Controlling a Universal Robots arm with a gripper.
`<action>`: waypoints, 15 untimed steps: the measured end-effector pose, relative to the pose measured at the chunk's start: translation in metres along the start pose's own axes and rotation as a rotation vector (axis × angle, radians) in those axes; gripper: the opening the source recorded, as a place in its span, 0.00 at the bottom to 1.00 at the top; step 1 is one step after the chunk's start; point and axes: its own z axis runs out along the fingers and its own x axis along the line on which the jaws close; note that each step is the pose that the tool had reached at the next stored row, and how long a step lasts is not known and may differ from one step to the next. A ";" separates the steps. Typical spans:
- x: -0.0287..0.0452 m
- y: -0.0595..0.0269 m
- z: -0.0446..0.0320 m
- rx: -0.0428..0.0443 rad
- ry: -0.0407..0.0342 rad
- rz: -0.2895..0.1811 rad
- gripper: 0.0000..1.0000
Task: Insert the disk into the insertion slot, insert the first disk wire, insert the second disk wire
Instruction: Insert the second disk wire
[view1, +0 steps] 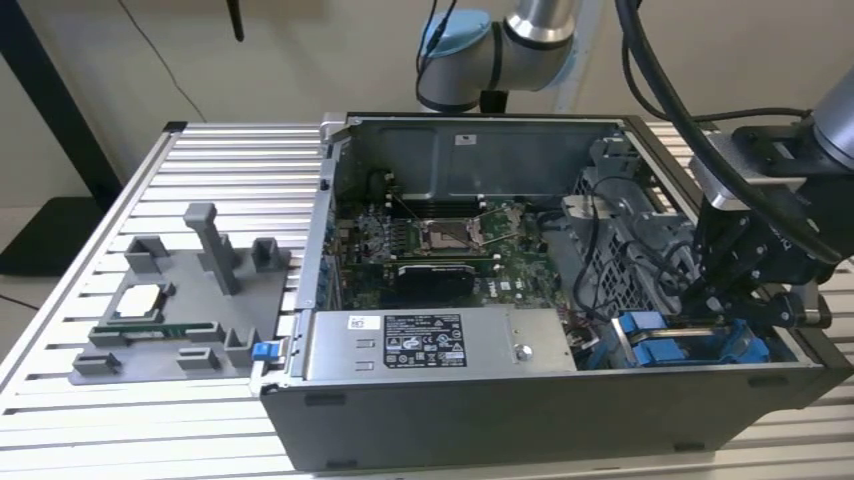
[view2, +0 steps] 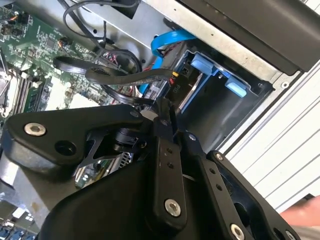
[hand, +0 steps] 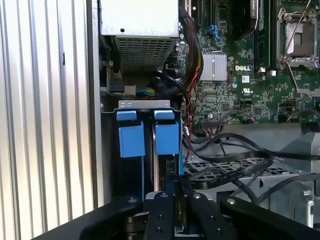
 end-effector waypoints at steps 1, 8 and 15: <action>0.0000 0.0000 0.0001 0.0001 0.0002 0.000 0.00; 0.0002 -0.0010 0.0024 0.0002 0.0003 0.000 0.00; 0.0004 -0.0015 0.0043 0.0018 -0.0001 0.000 0.00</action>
